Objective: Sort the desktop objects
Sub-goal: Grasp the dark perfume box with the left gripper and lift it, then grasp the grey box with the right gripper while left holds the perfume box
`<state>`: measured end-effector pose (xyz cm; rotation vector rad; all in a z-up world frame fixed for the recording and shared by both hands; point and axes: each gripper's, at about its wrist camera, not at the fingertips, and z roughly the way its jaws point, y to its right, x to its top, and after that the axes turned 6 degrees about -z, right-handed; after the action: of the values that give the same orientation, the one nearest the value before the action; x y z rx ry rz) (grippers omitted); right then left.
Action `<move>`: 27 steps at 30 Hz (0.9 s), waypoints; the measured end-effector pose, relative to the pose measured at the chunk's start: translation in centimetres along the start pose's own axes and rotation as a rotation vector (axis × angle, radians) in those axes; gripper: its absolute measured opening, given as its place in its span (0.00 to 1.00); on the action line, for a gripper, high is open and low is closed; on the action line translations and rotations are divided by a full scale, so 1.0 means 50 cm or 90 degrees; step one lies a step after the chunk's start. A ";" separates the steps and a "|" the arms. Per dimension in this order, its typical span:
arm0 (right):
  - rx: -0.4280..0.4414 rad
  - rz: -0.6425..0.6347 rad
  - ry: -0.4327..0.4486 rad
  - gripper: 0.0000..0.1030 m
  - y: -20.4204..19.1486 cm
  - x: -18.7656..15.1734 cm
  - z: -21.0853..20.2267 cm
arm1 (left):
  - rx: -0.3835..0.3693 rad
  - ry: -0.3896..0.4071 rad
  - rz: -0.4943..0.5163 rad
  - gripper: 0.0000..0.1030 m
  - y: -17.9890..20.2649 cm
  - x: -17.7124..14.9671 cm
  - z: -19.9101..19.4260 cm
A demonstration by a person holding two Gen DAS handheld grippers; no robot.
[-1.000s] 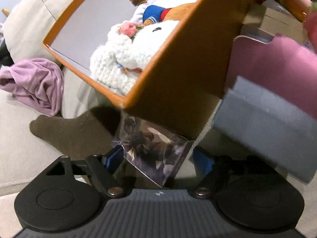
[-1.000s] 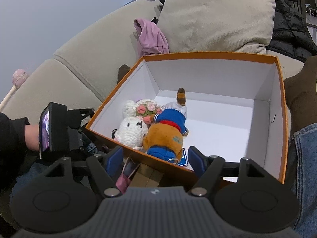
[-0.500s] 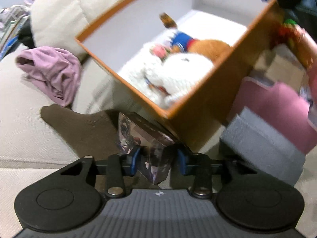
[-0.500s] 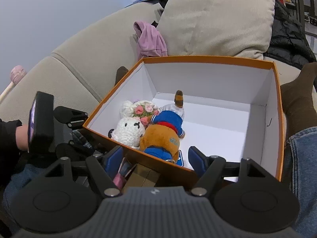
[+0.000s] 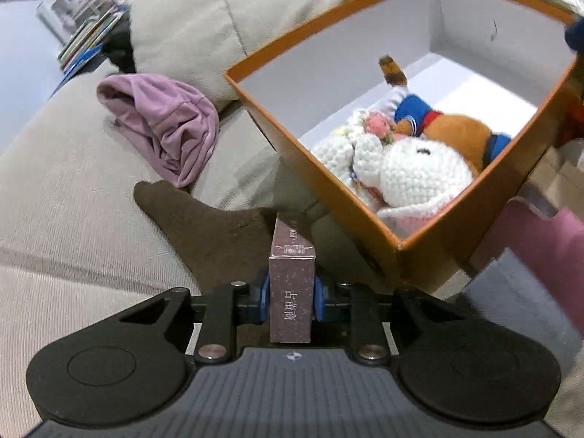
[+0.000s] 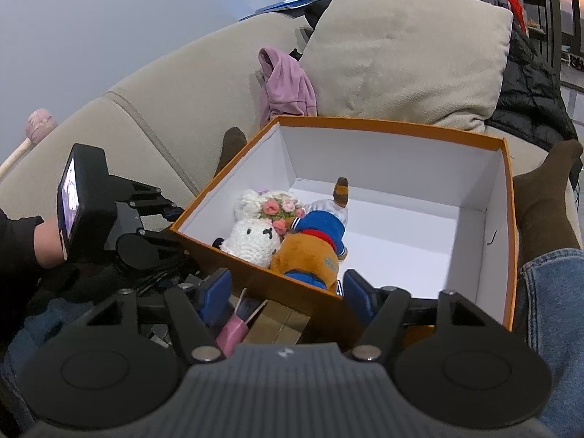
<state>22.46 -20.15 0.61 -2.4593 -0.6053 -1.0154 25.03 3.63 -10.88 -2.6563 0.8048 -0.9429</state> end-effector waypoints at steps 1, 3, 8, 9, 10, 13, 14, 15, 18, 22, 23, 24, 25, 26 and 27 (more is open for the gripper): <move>0.001 0.001 0.000 0.64 -0.004 0.001 -0.002 | -0.002 -0.003 -0.013 0.25 0.002 -0.006 -0.021; 0.003 -0.003 -0.003 0.60 -0.018 0.003 -0.005 | -0.001 -0.010 -0.032 0.25 -0.003 -0.011 -0.043; 0.029 -0.032 -0.030 0.59 -0.085 0.010 0.014 | -0.013 -0.038 -0.105 0.25 -0.015 -0.028 -0.122; 0.039 -0.036 -0.038 0.59 -0.101 0.011 0.024 | -0.020 -0.047 -0.128 0.25 -0.019 -0.031 -0.136; 0.048 -0.038 -0.047 0.59 -0.116 0.011 0.035 | -0.028 -0.054 -0.148 0.25 -0.021 -0.035 -0.149; 0.061 -0.046 -0.085 0.59 -0.159 0.009 0.076 | -0.046 -0.063 -0.193 0.25 -0.026 -0.045 -0.182; 0.057 -0.050 -0.099 0.59 -0.172 0.009 0.092 | -0.049 -0.062 -0.207 0.25 -0.027 -0.049 -0.192; 0.045 -0.054 -0.110 0.59 -0.185 0.008 0.107 | -0.052 -0.062 -0.221 0.25 -0.029 -0.052 -0.199; 0.024 -0.061 -0.131 0.60 -0.206 0.007 0.141 | -0.060 -0.066 -0.250 0.25 -0.035 -0.058 -0.215; -0.003 -0.072 -0.159 0.60 -0.228 0.006 0.177 | -0.069 -0.070 -0.275 0.25 -0.040 -0.068 -0.226; -0.018 -0.077 -0.164 0.60 -0.232 0.004 0.184 | -0.070 -0.069 -0.279 0.25 -0.040 -0.070 -0.229; -0.032 -0.082 -0.171 0.59 -0.235 0.001 0.191 | -0.071 -0.069 -0.282 0.25 -0.040 -0.072 -0.232; -0.039 -0.083 -0.178 0.60 -0.236 -0.002 0.197 | -0.071 -0.068 -0.283 0.25 -0.039 -0.075 -0.234; -0.040 -0.081 -0.184 0.58 -0.235 -0.005 0.201 | -0.072 -0.067 -0.284 0.25 -0.038 -0.076 -0.236; -0.040 -0.078 -0.190 0.51 -0.235 -0.008 0.204 | -0.072 -0.067 -0.286 0.25 -0.038 -0.078 -0.238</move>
<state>21.63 -5.29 -3.93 -2.6806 -0.8389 -0.7227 15.76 7.21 -3.01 -3.0244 0.2432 -0.8574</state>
